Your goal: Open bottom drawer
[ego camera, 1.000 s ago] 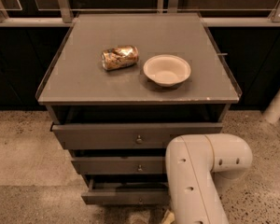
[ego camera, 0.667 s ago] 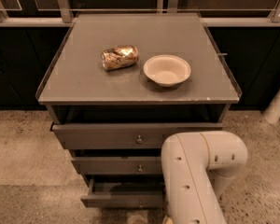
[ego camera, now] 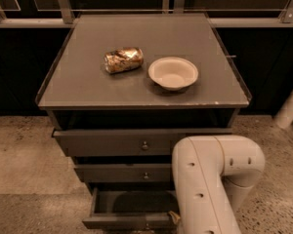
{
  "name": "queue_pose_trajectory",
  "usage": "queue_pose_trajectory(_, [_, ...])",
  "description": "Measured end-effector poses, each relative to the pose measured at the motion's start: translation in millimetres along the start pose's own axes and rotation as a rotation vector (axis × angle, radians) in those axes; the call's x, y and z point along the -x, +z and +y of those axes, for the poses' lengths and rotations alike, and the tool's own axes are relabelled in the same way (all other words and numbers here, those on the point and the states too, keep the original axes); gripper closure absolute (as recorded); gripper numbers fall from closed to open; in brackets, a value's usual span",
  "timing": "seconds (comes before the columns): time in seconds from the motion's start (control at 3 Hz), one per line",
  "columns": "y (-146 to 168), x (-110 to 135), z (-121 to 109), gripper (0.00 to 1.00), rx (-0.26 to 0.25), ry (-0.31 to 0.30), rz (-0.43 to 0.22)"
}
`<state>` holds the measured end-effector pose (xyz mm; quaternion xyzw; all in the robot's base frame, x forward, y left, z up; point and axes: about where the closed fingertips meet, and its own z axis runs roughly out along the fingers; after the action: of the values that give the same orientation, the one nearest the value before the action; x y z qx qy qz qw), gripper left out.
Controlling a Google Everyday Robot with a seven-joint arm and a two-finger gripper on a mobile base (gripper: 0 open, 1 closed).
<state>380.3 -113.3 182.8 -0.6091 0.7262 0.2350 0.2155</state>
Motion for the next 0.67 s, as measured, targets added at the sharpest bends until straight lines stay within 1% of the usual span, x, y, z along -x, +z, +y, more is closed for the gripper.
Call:
queue_pose_trajectory(0.33, [-14, 5, 30, 0.00, 0.016, 0.001, -0.011])
queue_pose_trajectory(0.67, [-36, 8, 74, 0.00, 0.014, 0.011, -0.034])
